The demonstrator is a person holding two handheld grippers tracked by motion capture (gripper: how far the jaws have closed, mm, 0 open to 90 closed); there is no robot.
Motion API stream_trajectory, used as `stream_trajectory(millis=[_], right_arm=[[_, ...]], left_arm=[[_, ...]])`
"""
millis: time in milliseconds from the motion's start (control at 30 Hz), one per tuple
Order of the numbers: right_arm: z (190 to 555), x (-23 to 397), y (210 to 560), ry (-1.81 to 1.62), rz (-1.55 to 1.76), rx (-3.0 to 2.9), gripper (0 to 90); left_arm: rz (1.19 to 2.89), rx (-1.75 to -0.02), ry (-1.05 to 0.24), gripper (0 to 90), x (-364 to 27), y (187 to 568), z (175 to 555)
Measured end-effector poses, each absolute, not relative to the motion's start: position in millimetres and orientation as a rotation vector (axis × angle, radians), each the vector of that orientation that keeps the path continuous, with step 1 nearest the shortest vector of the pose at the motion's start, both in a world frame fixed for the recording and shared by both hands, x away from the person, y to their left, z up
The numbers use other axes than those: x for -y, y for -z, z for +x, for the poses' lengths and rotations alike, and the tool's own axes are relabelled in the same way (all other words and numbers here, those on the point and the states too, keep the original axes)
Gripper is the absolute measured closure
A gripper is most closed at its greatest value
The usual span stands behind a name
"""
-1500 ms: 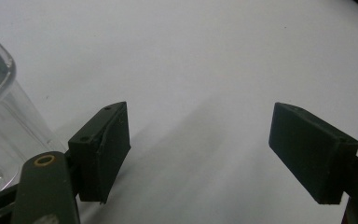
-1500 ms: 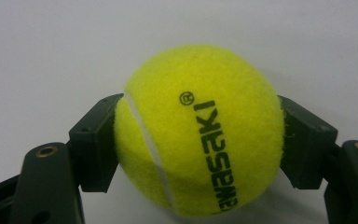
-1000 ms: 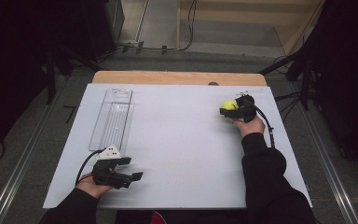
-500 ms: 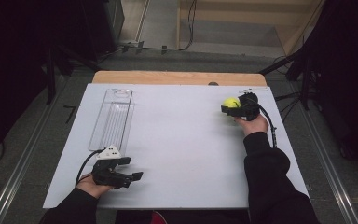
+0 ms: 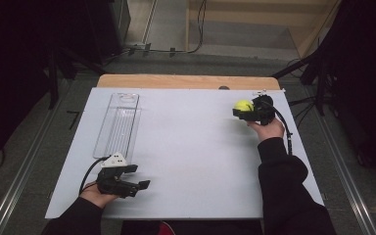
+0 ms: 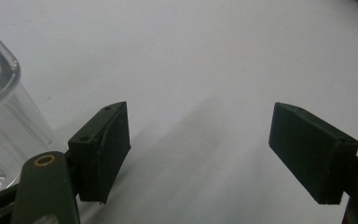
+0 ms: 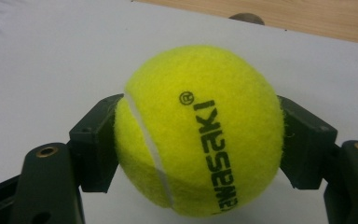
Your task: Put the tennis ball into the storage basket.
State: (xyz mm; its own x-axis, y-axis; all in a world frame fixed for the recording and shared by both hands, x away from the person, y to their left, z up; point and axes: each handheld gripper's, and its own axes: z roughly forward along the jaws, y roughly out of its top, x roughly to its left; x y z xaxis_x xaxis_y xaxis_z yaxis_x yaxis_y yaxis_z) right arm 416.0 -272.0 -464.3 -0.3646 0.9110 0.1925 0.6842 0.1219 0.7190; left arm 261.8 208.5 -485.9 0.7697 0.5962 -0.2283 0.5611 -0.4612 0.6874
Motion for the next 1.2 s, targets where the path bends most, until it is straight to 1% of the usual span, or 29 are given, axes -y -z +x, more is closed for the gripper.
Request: stream_trajectory(millis=[367,1200], right_arm=[[413.1,267.6,459.0,-1.101,1.527,-2.131,23.8],[407.4,237.1,453.8,-1.131,1.427,-2.238,23.8]], left_arm=[[2.168,-0.857,-0.057,21.2,-208.4,485.6,261.7],[2.168,-0.855,-0.058,21.2,-208.9,485.2,261.6]])
